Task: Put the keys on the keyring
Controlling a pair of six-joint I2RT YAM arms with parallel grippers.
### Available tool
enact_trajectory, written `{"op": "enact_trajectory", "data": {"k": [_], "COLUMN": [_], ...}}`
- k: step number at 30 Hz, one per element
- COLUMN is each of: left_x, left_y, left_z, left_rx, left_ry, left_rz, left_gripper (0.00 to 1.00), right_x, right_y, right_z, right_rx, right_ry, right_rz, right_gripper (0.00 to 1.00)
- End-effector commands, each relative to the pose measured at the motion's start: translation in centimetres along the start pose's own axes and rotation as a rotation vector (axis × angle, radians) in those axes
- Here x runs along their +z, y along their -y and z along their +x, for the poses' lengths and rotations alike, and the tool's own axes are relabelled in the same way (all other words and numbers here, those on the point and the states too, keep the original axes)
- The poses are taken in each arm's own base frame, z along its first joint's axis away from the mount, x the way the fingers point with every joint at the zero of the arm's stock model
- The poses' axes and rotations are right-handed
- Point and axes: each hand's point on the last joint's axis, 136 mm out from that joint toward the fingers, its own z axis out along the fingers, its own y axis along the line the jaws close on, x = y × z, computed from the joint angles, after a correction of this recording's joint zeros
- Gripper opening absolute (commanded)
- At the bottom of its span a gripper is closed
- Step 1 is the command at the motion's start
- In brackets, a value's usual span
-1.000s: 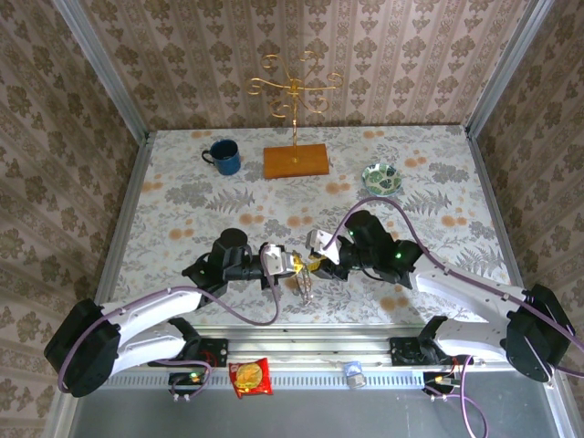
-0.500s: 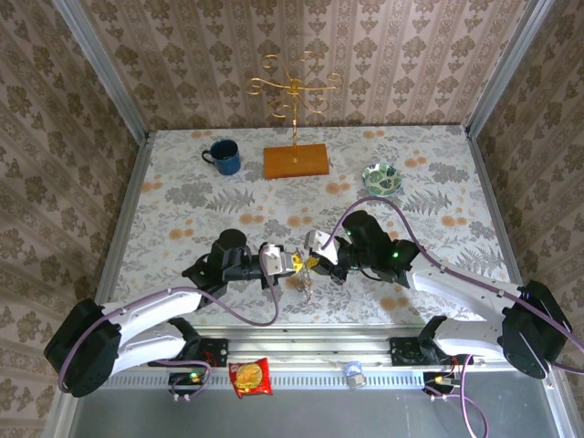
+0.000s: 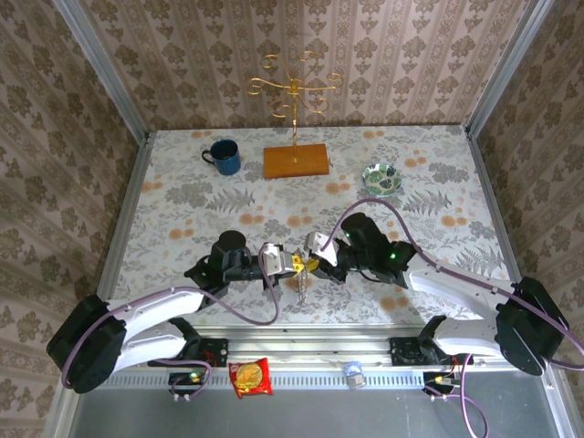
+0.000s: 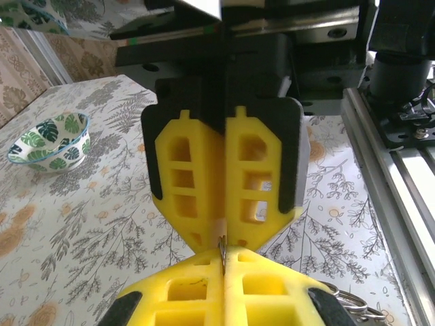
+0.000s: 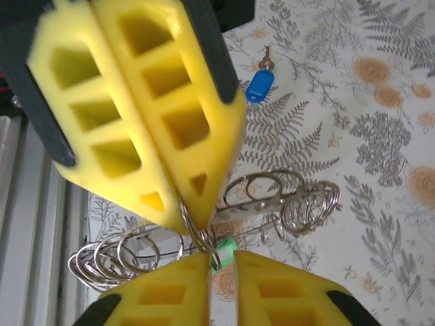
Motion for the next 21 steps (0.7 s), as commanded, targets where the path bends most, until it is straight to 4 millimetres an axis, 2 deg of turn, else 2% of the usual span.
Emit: {"op": "enact_trajectory", "data": {"k": [1, 8, 15, 18, 21], "left_x": [0.0, 0.0, 0.0, 0.0, 0.0], "left_y": [0.3, 0.0, 0.0, 0.0, 0.0], "left_z": [-1.4, -1.8, -1.9, -2.0, -2.1], "left_rx": [0.016, 0.003, -0.008, -0.006, -0.008], "left_ry": [0.069, 0.105, 0.121, 0.129, 0.140], "left_rz": [0.021, 0.000, -0.004, -0.004, -0.003], "left_gripper": [0.00, 0.00, 0.00, 0.00, 0.00], "right_x": [-1.0, -0.9, -0.7, -0.5, -0.3], "right_y": [0.0, -0.1, -0.1, -0.1, -0.1], "right_z": [-1.2, -1.1, -1.7, -1.9, -2.1], "right_rx": [-0.015, -0.010, -0.007, -0.007, -0.005], "right_ry": [0.080, 0.091, 0.123, 0.130, 0.137], "right_rz": [0.024, 0.015, 0.010, 0.000, -0.006], "right_gripper": [0.23, 0.26, 0.25, 0.21, 0.10]}}
